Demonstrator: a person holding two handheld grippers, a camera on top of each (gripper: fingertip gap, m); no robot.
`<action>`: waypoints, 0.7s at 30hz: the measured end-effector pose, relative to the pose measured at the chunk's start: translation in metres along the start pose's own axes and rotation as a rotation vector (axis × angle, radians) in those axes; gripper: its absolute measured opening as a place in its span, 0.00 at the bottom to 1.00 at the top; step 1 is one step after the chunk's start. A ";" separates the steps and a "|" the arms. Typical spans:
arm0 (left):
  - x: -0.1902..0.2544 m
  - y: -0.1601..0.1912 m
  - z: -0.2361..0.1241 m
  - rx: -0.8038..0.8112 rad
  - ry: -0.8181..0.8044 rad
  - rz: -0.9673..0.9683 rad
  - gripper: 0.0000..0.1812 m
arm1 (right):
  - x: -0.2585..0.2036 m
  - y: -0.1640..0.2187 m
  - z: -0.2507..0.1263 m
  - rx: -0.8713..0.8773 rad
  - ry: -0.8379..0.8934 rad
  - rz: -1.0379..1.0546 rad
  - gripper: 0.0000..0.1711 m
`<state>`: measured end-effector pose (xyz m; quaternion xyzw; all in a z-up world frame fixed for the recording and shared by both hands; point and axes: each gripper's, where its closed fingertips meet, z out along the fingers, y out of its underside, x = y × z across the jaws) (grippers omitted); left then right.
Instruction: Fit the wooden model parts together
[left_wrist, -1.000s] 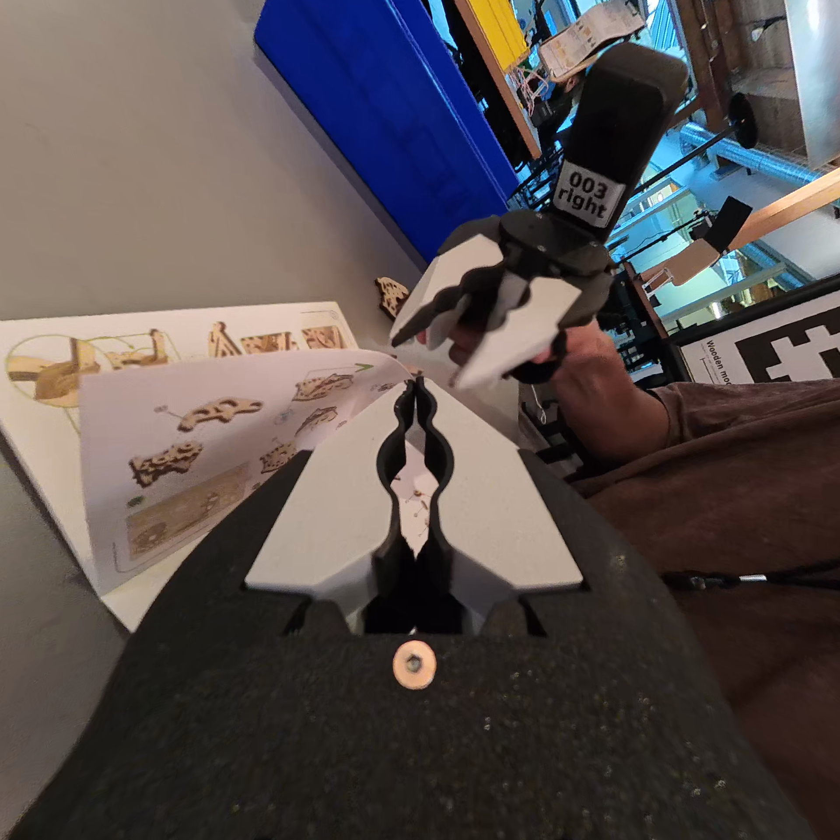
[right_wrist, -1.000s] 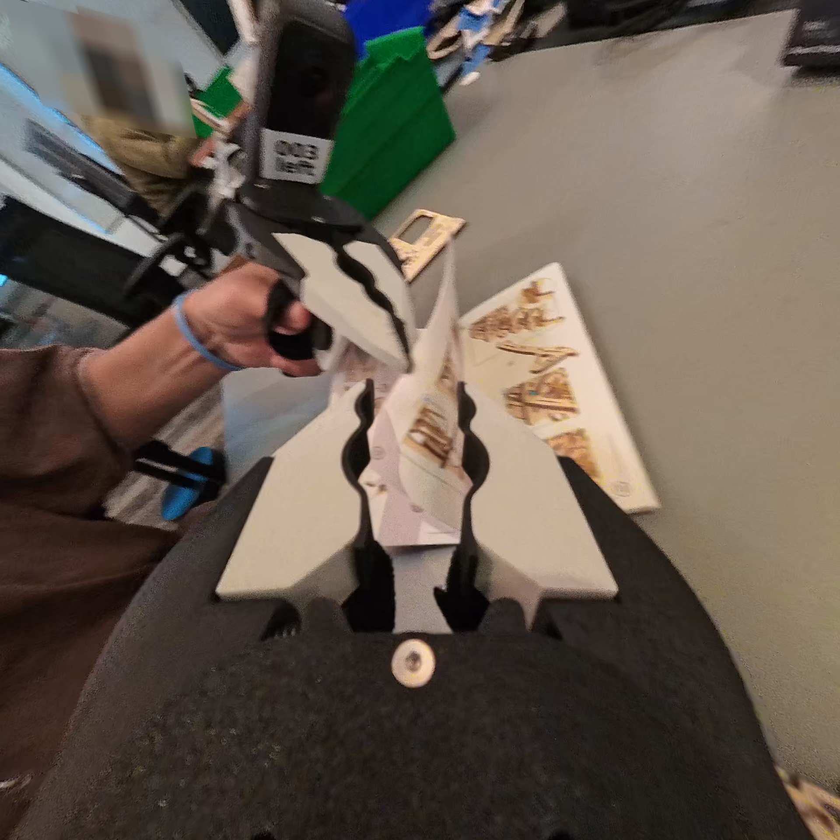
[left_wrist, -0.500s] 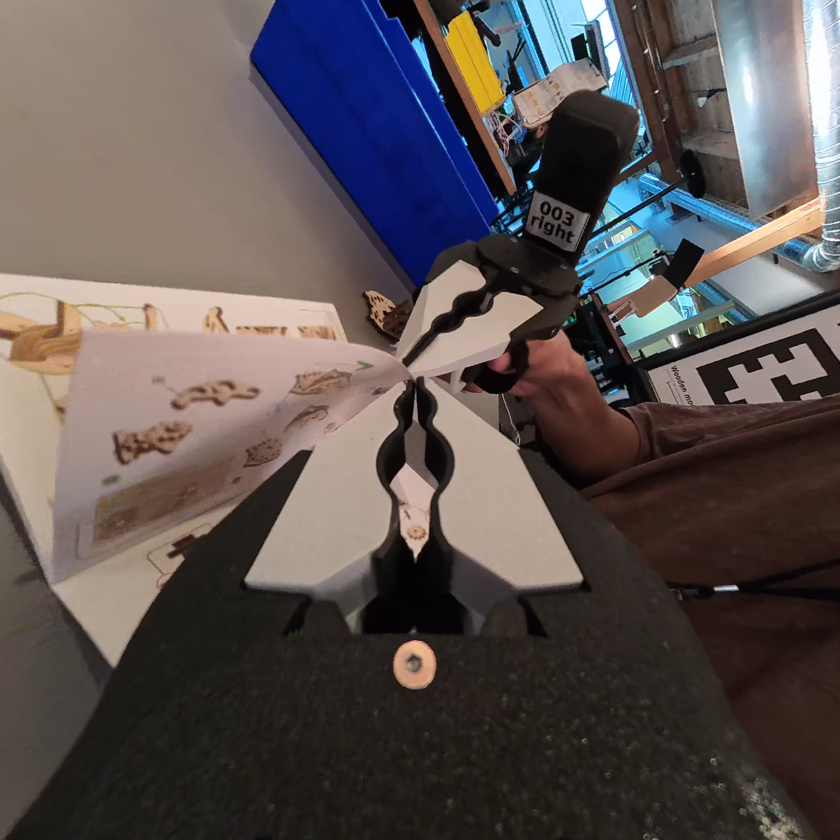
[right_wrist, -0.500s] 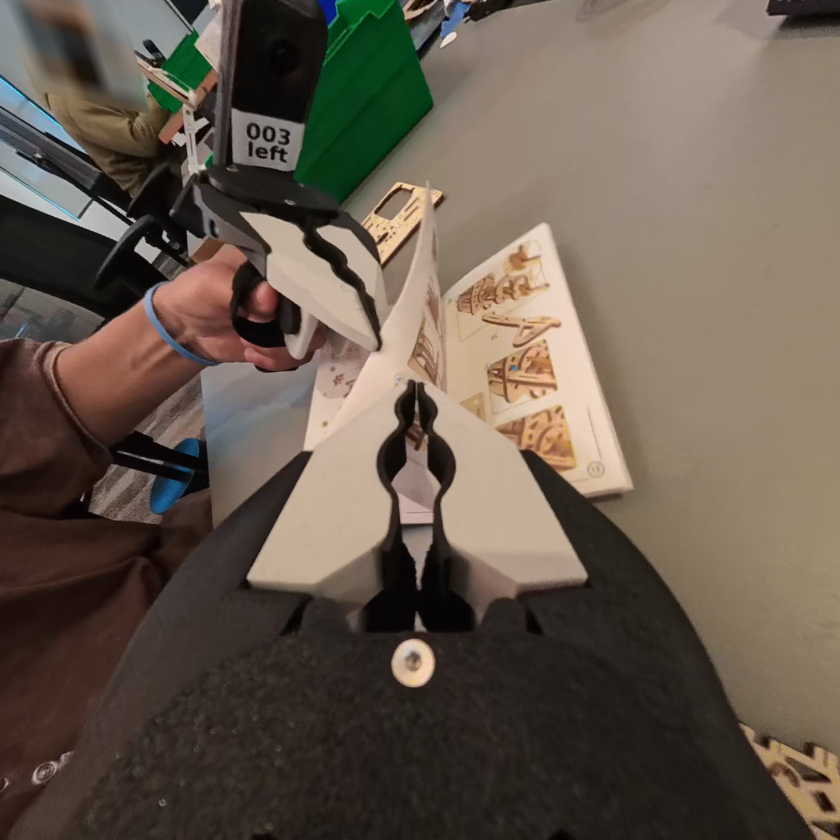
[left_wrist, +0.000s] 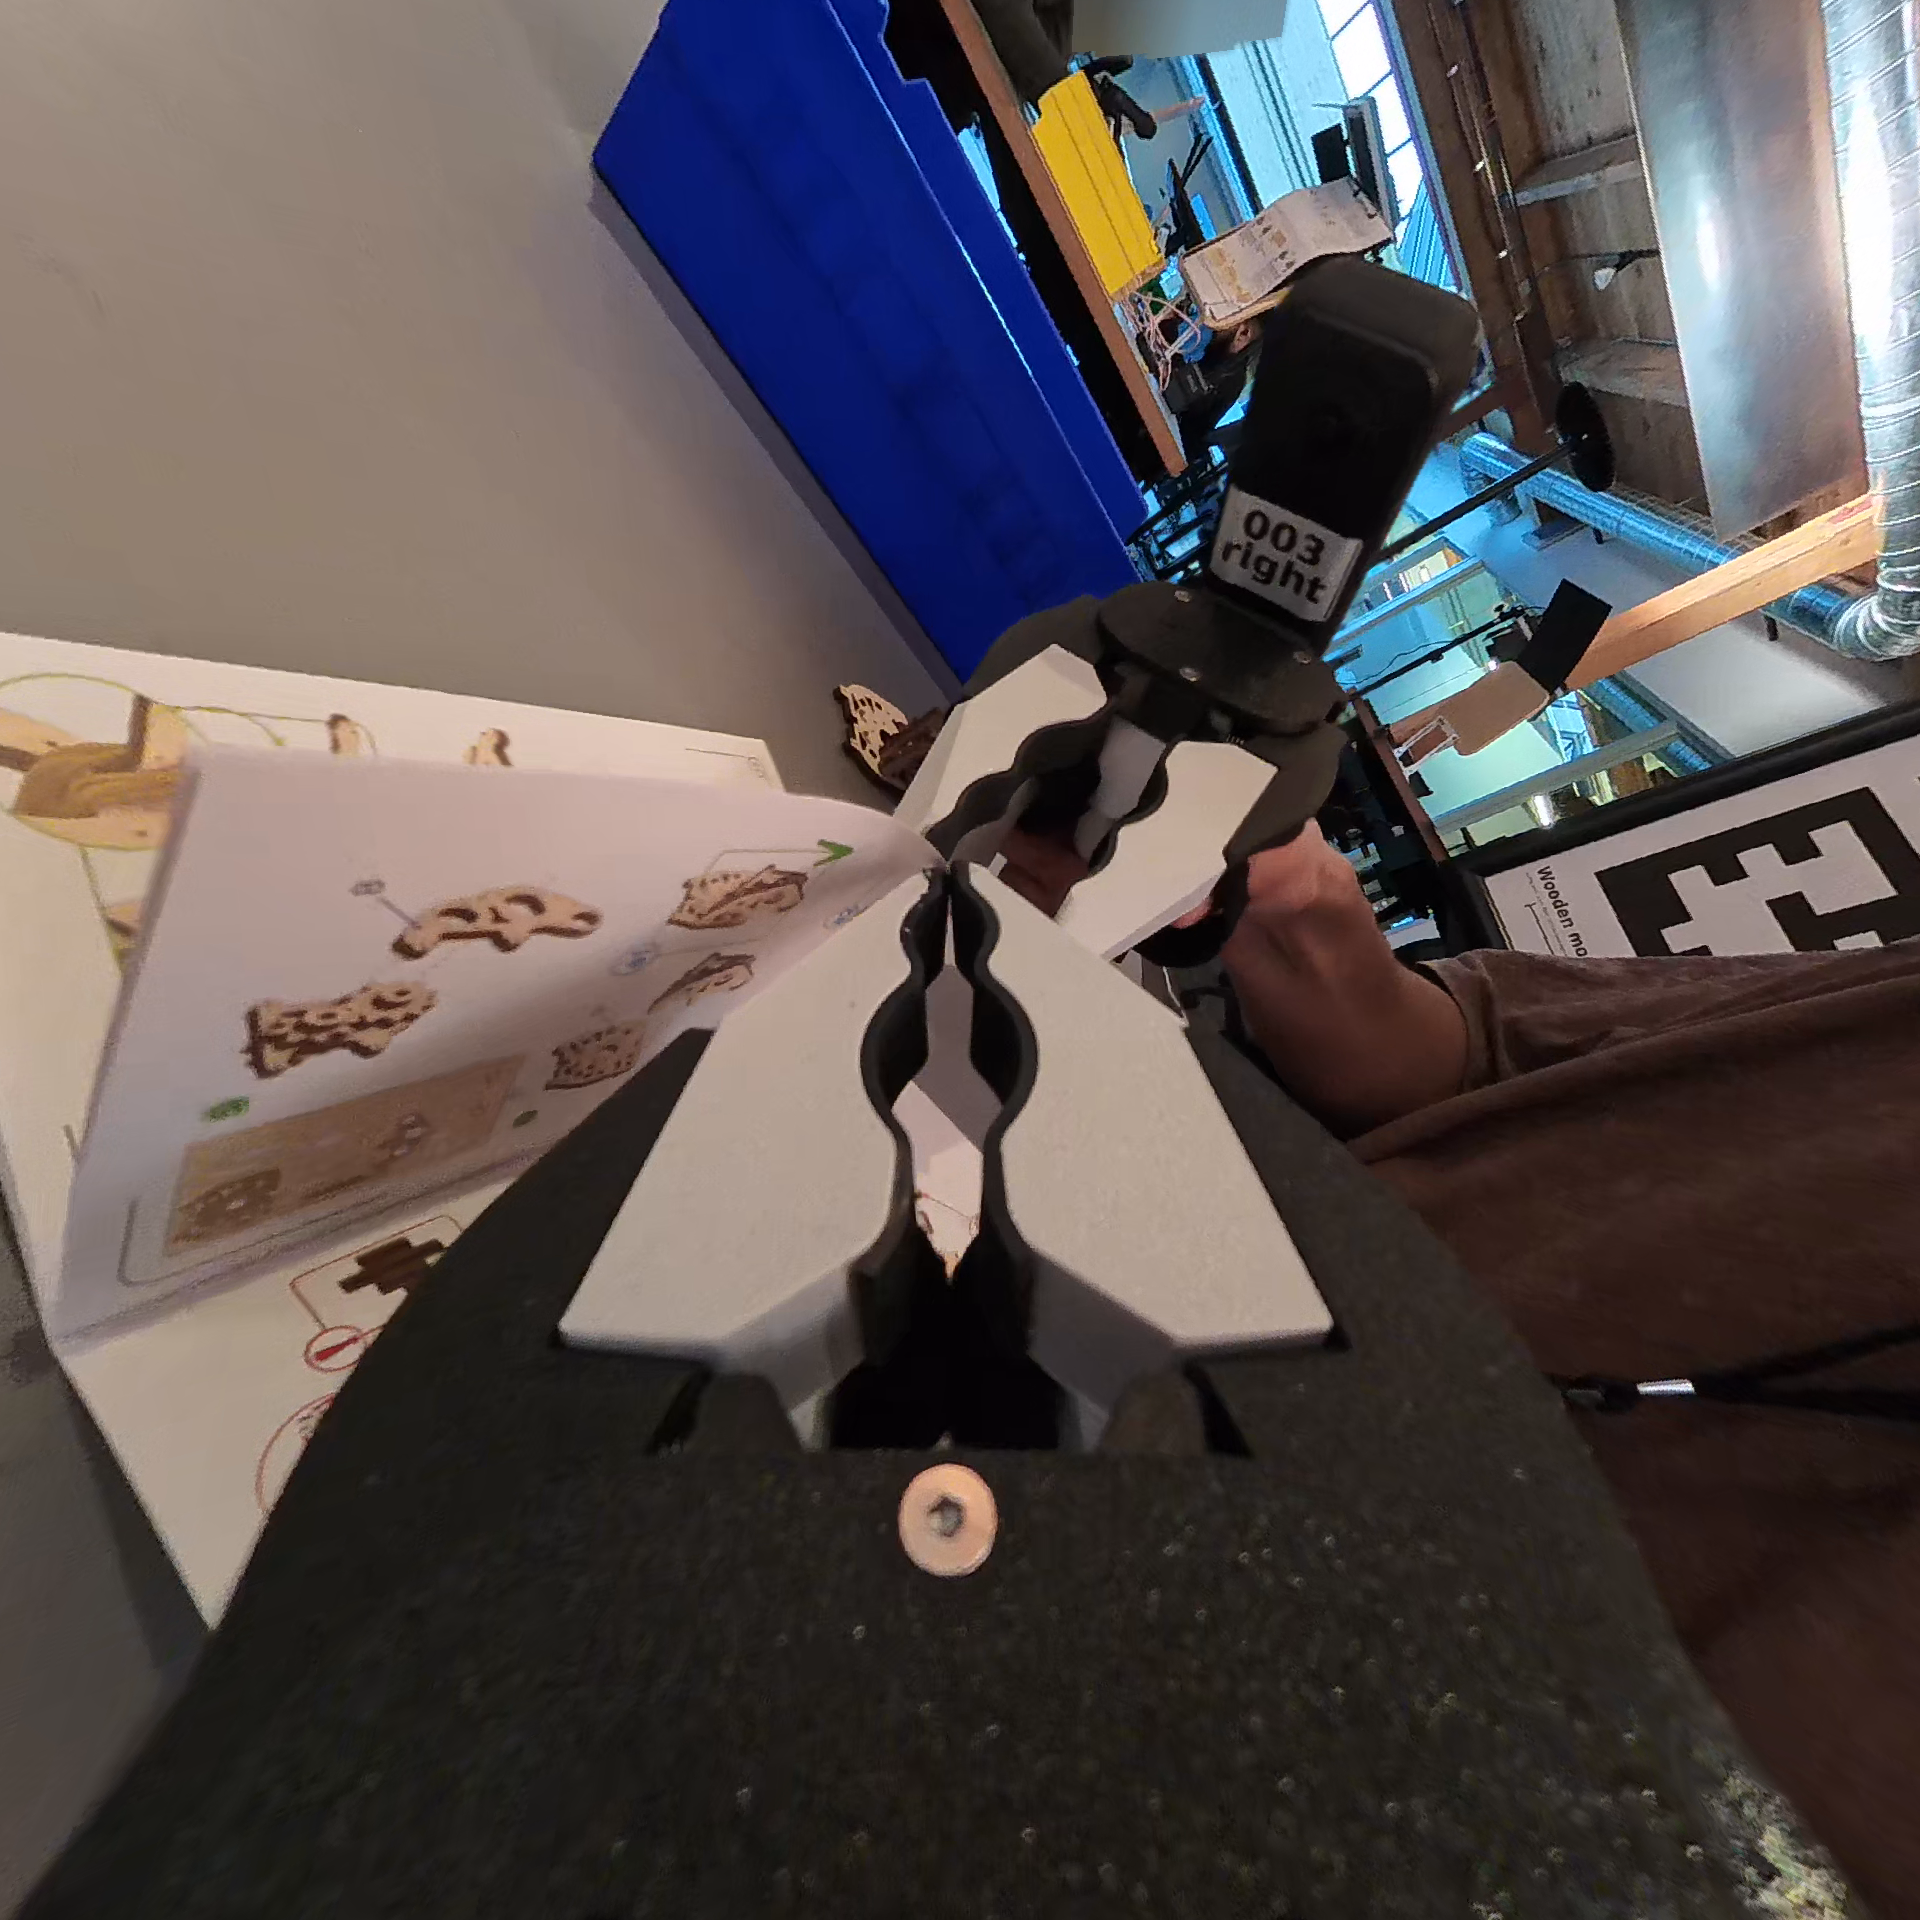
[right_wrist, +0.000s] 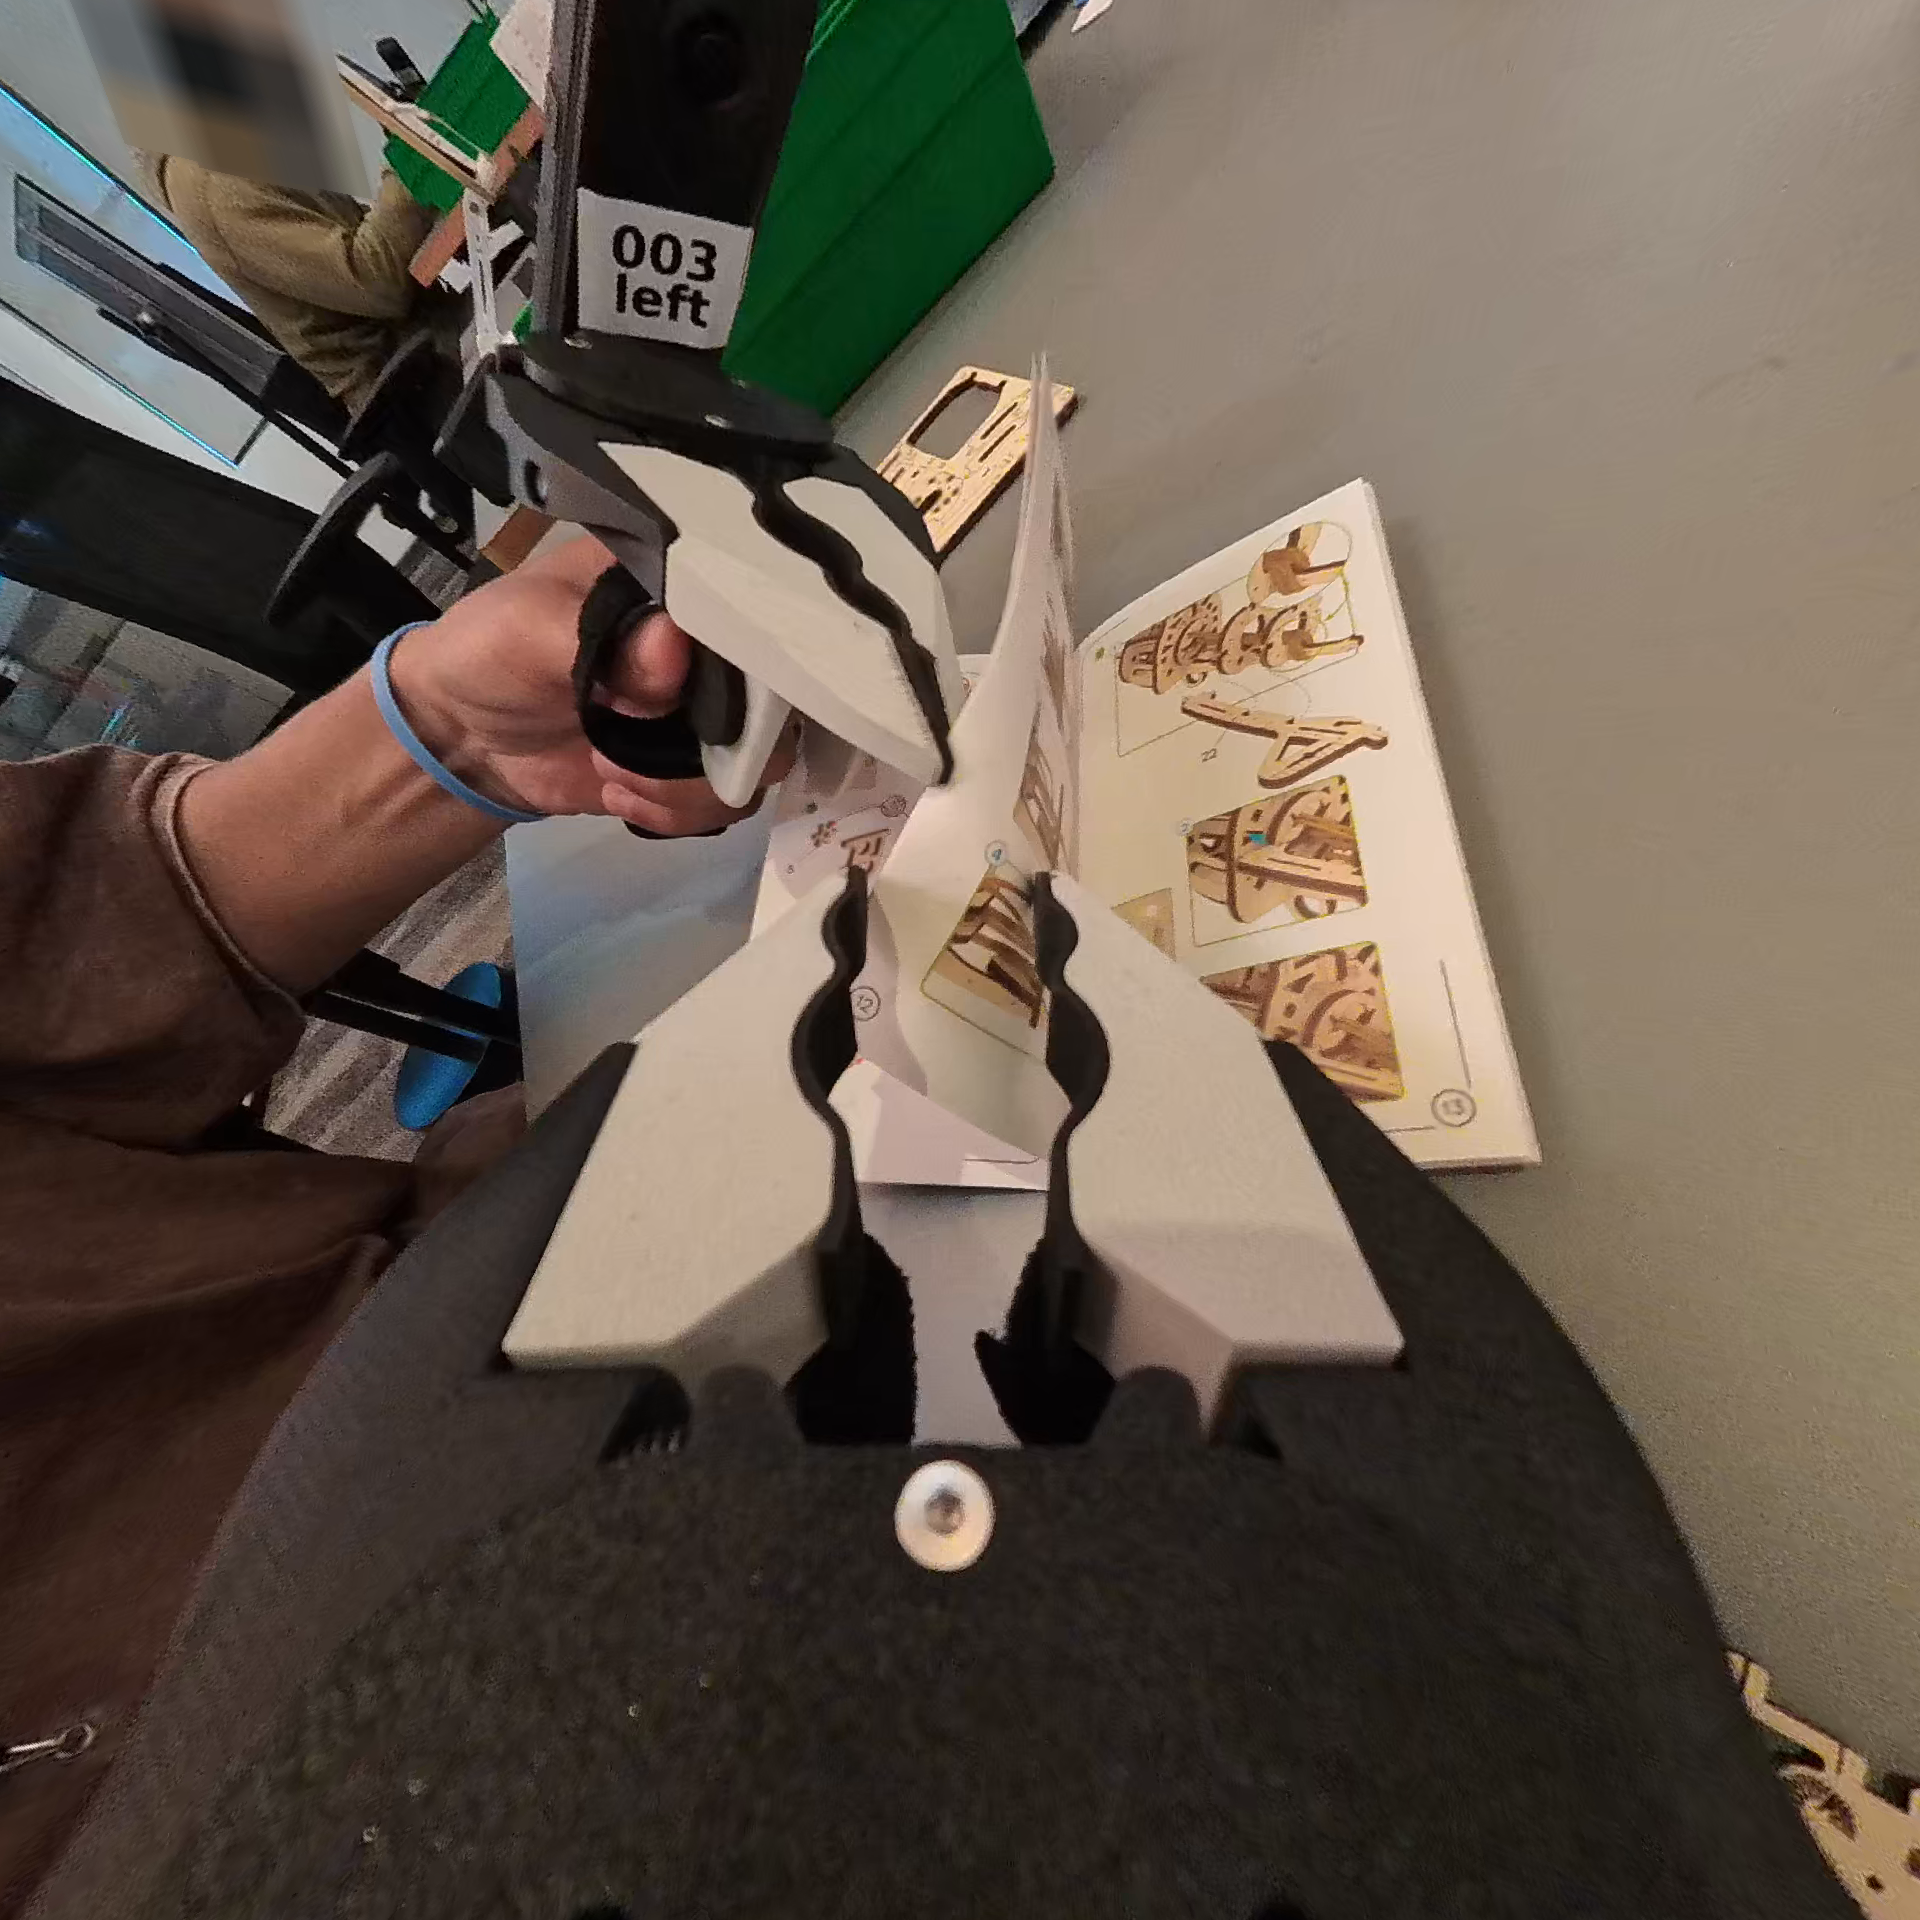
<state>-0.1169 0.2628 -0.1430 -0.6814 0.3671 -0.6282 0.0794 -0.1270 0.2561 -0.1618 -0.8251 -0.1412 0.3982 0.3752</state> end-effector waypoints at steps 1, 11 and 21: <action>0.000 0.000 0.000 0.004 0.003 -0.003 0.00 | 0.000 0.000 0.000 0.003 -0.001 0.001 0.18; 0.005 0.007 0.004 0.000 0.033 -0.016 0.00 | 0.002 0.000 -0.003 0.016 -0.025 0.049 0.18; 0.003 0.009 0.005 0.000 0.032 -0.012 0.00 | 0.003 -0.001 -0.005 0.031 -0.055 0.097 0.18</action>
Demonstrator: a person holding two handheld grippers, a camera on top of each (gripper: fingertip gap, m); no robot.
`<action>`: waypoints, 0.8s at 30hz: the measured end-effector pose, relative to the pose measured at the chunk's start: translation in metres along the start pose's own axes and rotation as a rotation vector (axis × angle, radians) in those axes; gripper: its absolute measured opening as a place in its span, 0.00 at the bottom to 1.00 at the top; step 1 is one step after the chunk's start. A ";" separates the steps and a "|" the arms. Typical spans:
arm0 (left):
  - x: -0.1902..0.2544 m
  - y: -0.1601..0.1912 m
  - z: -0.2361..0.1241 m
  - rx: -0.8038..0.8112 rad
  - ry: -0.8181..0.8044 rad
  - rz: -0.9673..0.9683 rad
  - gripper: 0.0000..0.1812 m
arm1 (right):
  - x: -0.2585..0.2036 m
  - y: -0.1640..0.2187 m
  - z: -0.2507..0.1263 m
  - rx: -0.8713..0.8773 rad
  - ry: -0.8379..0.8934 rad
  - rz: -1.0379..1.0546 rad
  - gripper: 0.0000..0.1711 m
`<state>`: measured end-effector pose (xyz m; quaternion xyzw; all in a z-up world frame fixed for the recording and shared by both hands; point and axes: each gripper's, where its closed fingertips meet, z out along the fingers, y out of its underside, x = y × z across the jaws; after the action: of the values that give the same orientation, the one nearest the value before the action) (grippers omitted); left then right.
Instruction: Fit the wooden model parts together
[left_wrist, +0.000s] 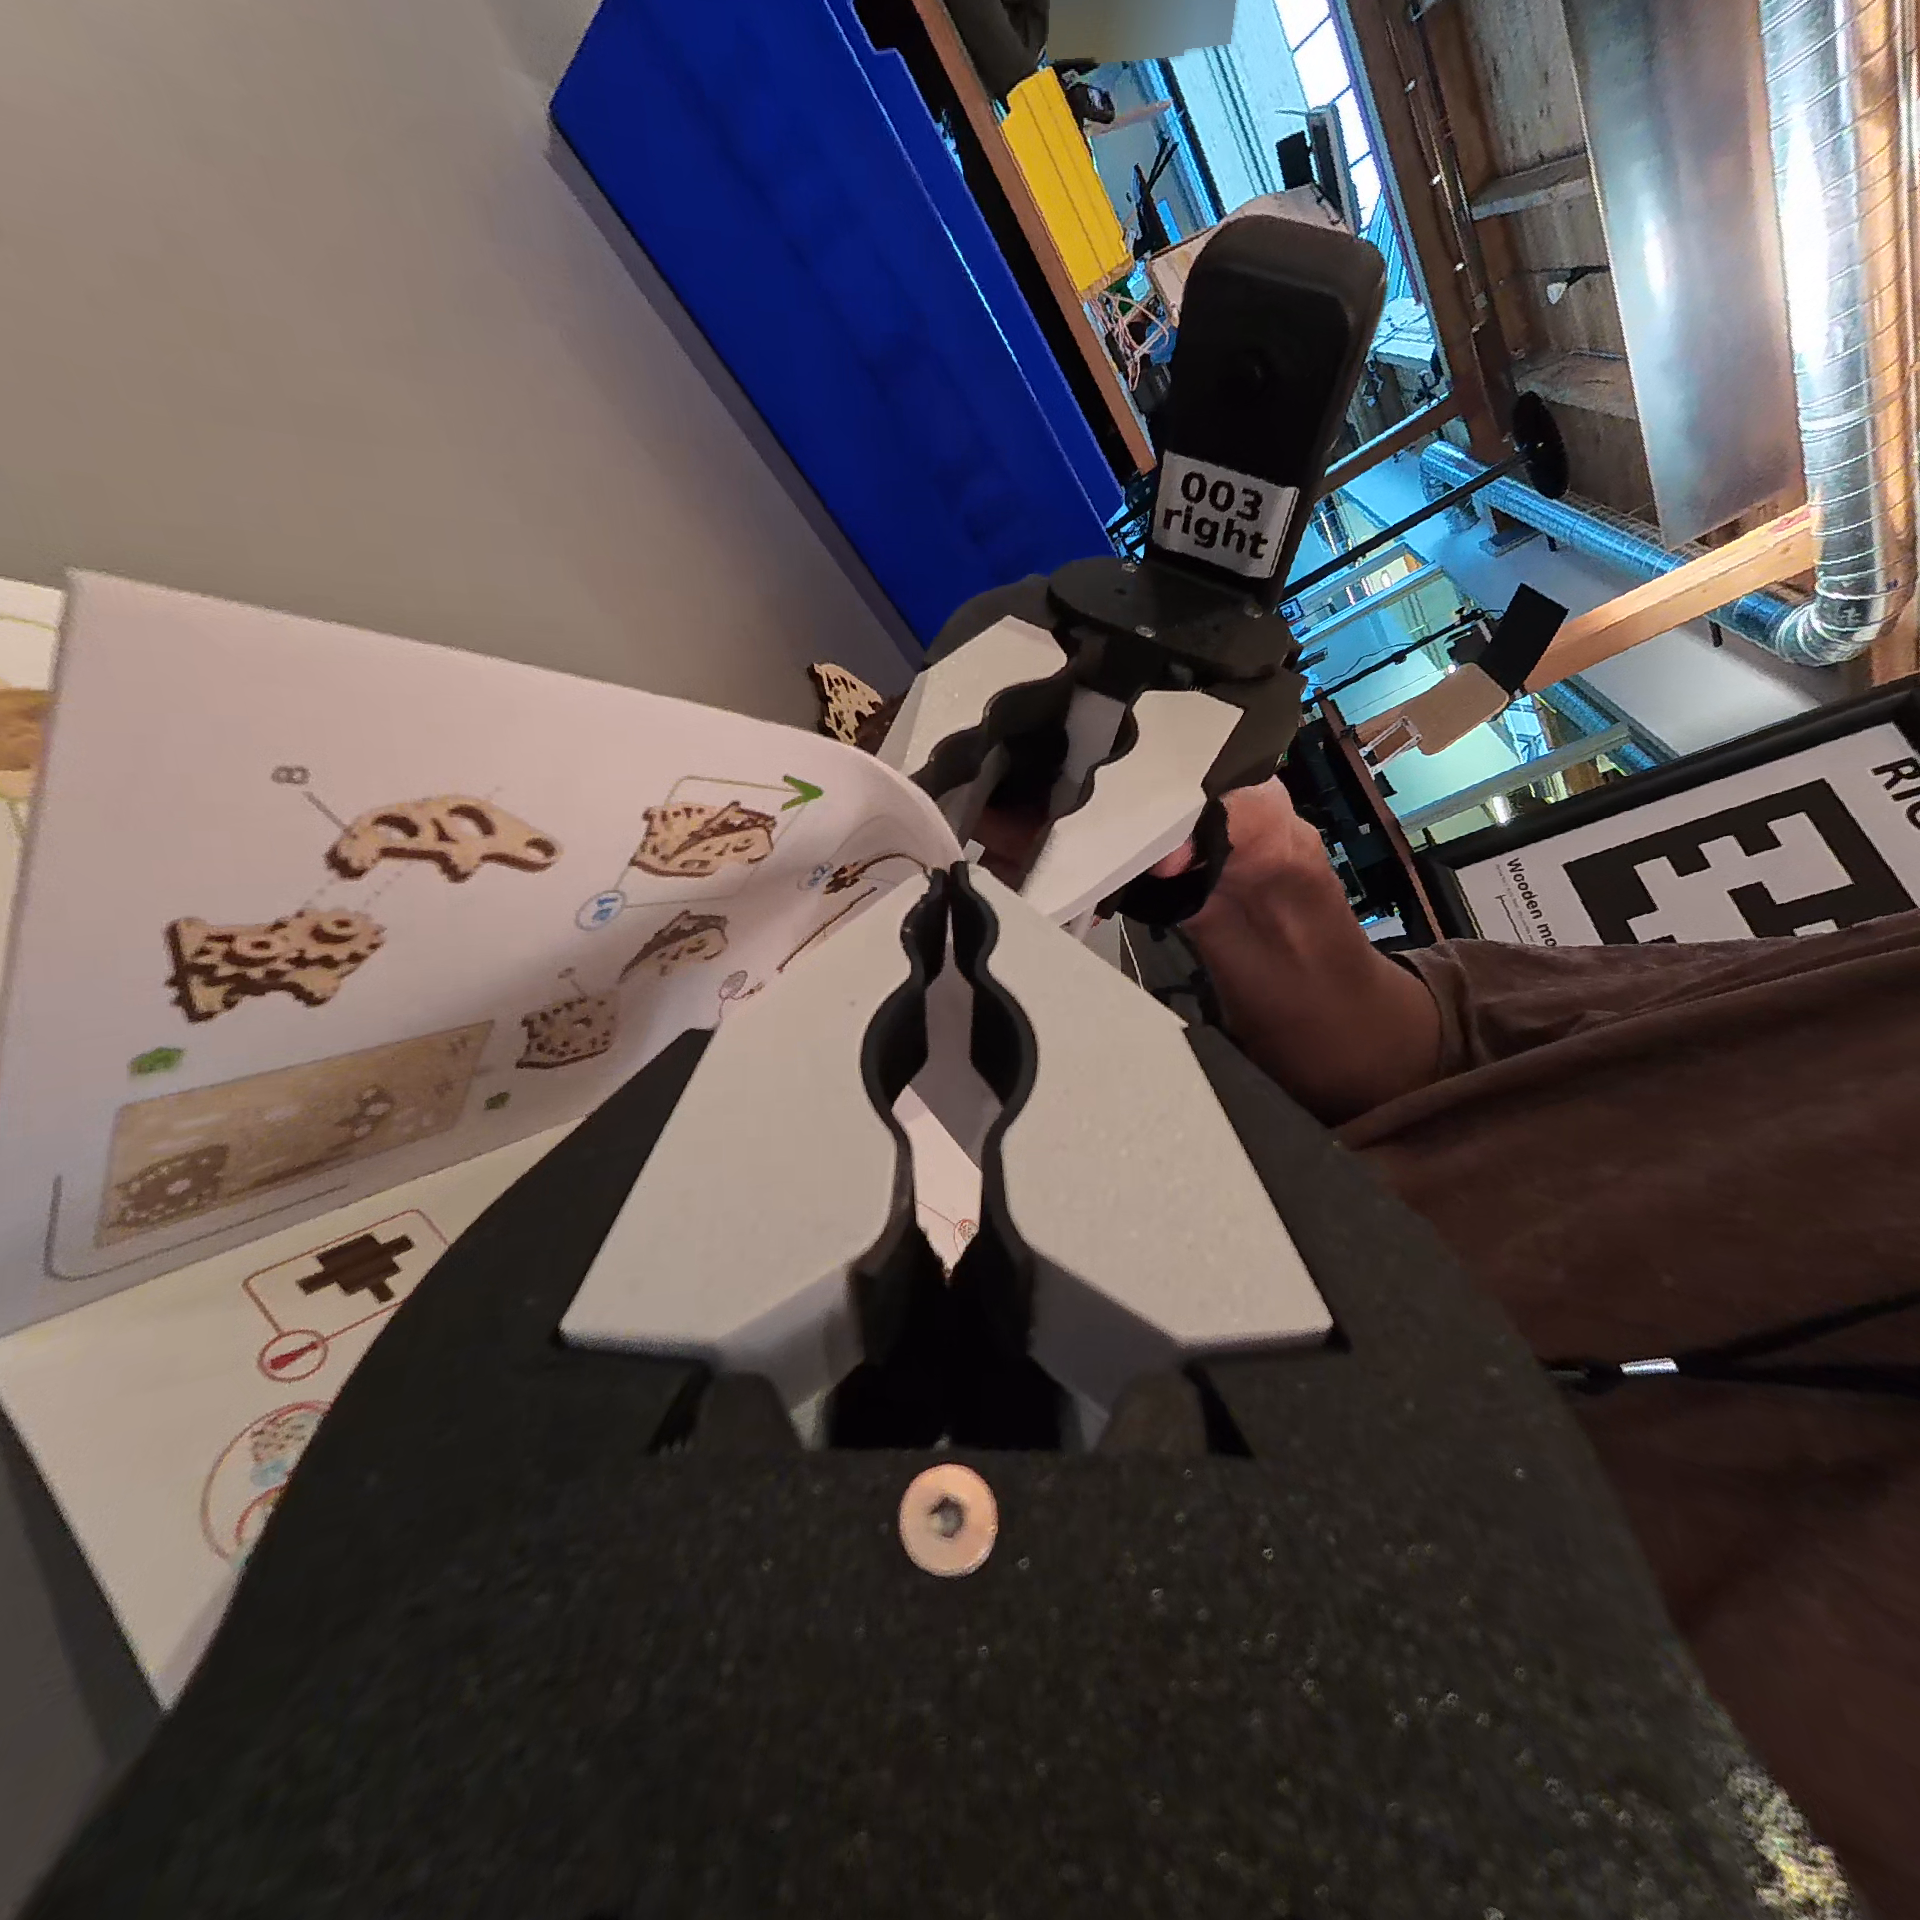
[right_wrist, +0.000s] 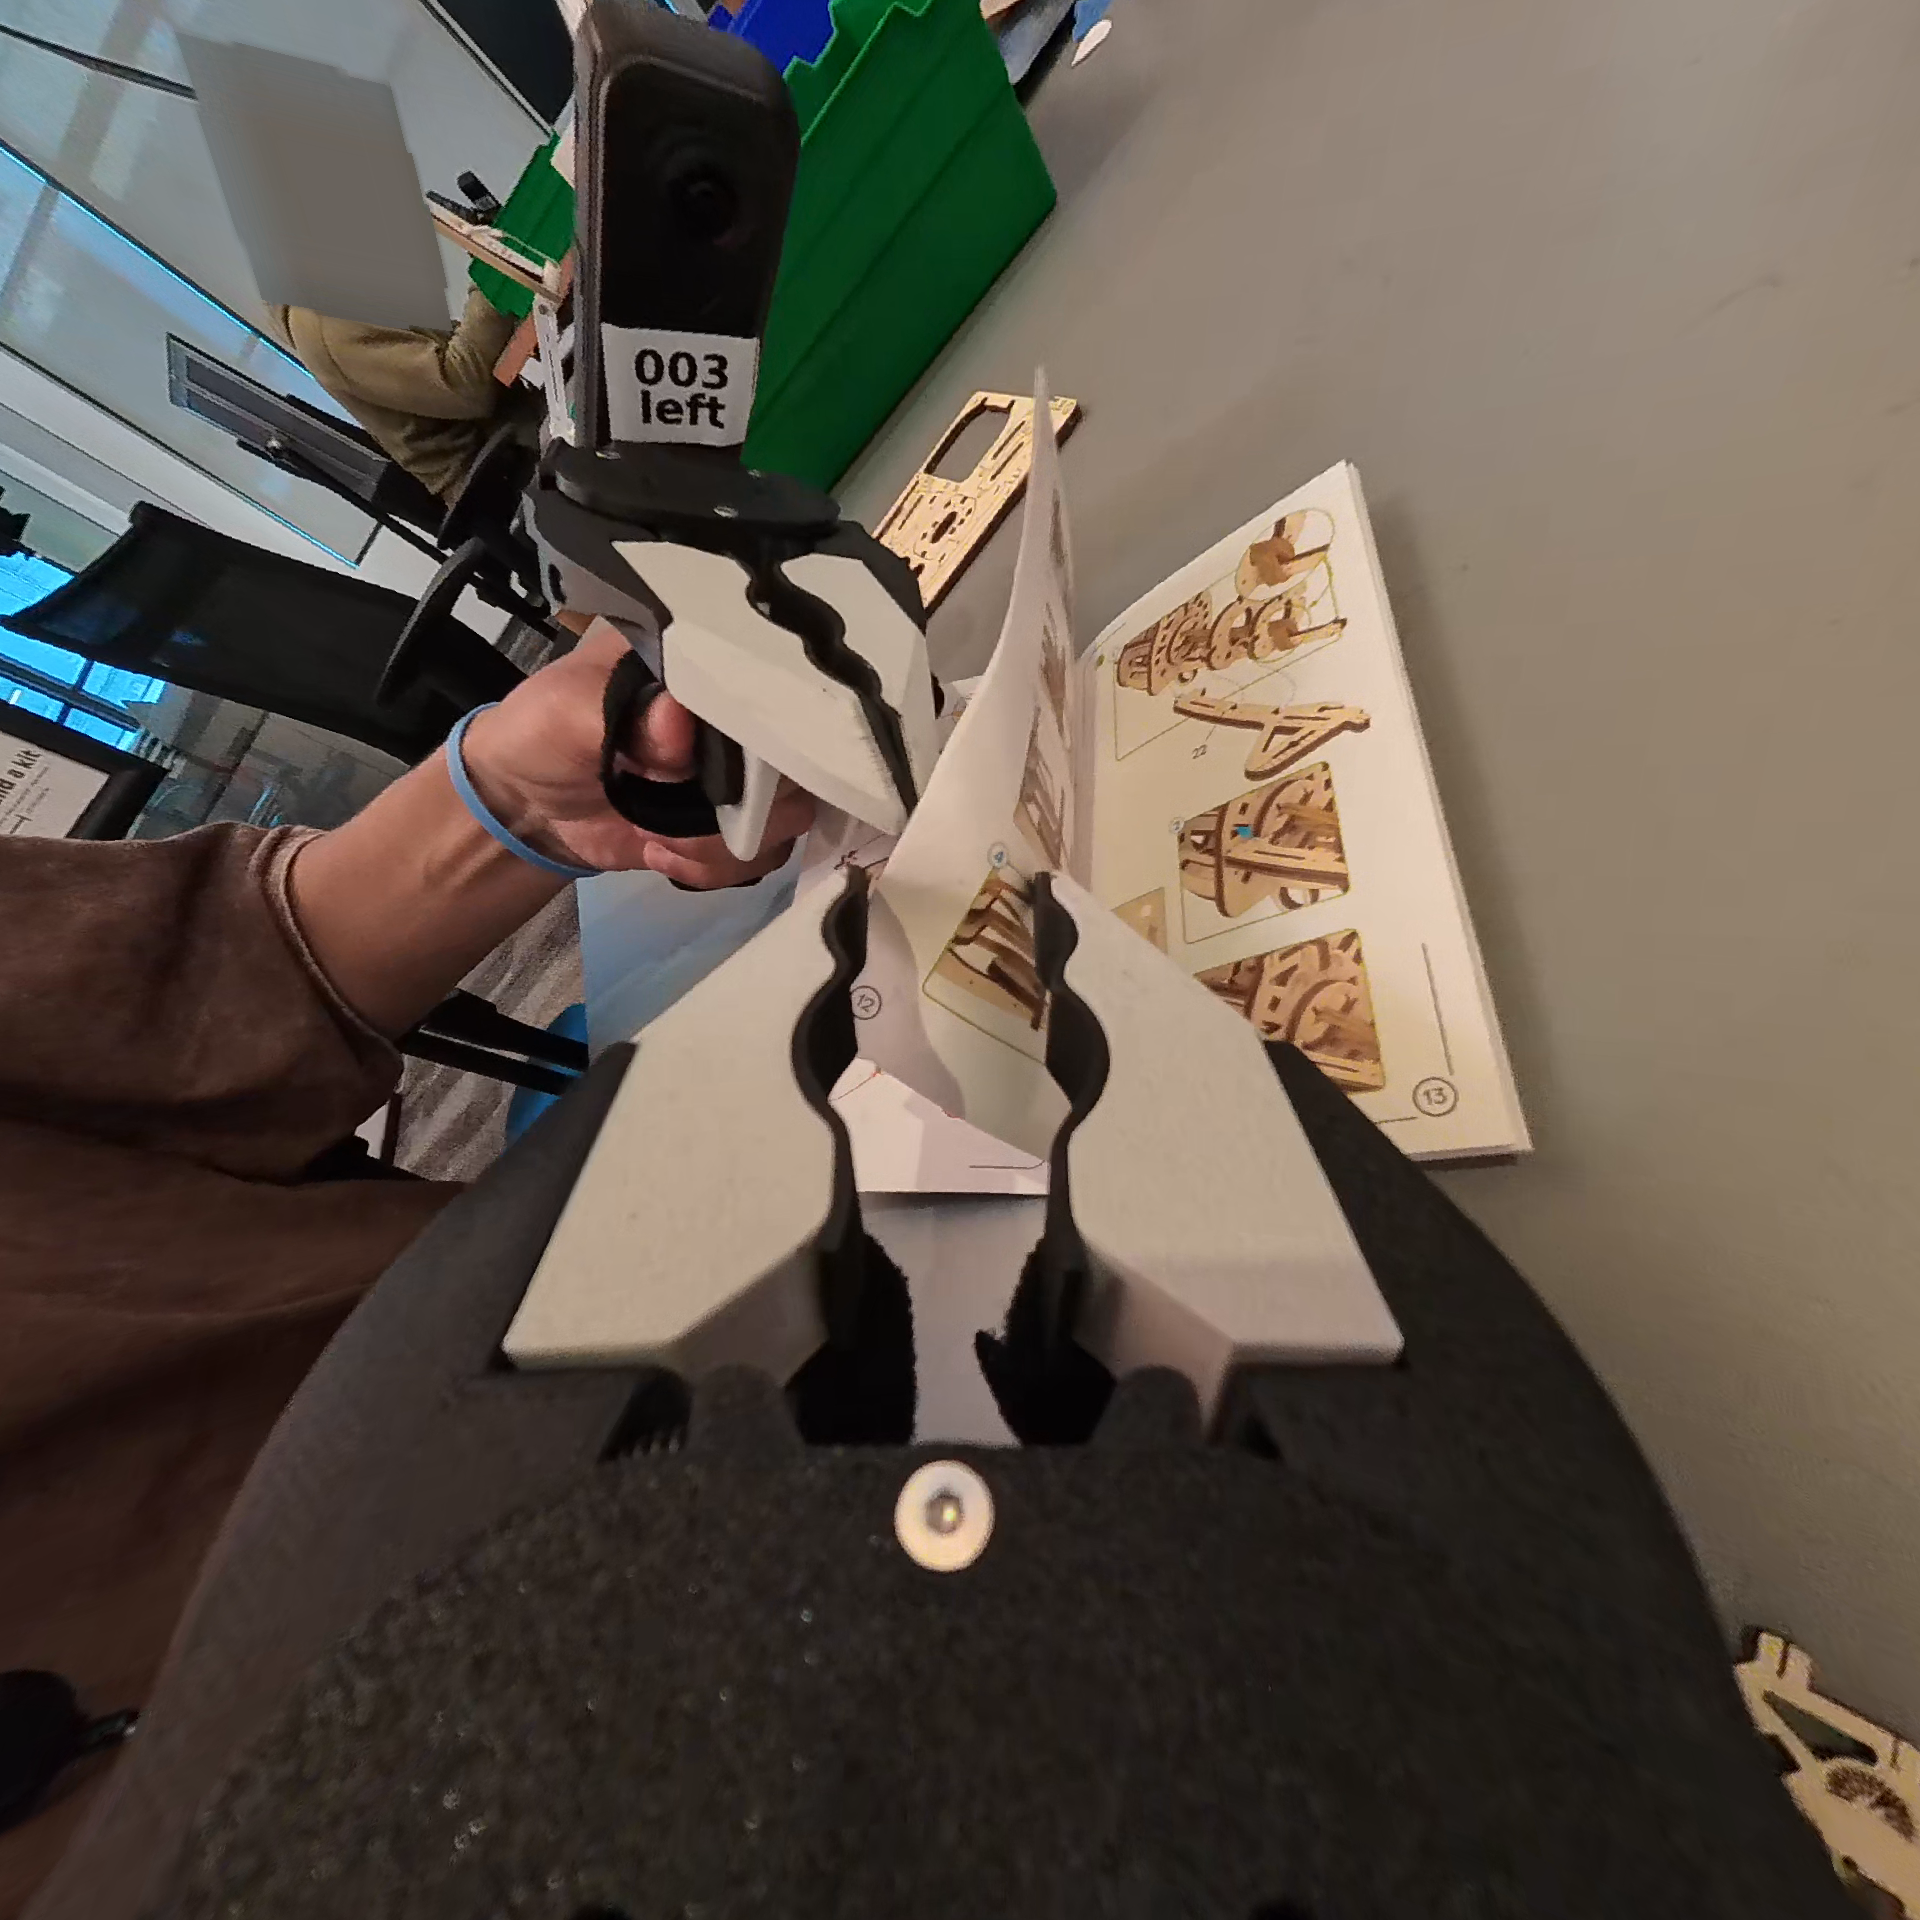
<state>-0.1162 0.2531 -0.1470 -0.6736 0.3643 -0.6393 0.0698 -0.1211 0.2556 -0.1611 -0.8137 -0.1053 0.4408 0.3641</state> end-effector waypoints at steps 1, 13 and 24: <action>0.000 0.000 0.000 0.000 -0.001 0.003 0.00 | 0.000 0.000 0.000 0.002 -0.003 0.005 0.19; 0.003 0.014 0.001 -0.078 -0.025 0.060 0.00 | 0.027 -0.007 -0.015 0.008 0.163 -0.037 0.00; -0.050 0.017 -0.043 -0.083 -0.282 -0.001 0.00 | 0.074 -0.017 -0.041 0.046 0.585 -0.128 0.07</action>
<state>-0.1582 0.2854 -0.1898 -0.7593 0.3766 -0.5227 0.0918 -0.0421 0.2841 -0.1825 -0.8895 -0.0369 0.1661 0.4241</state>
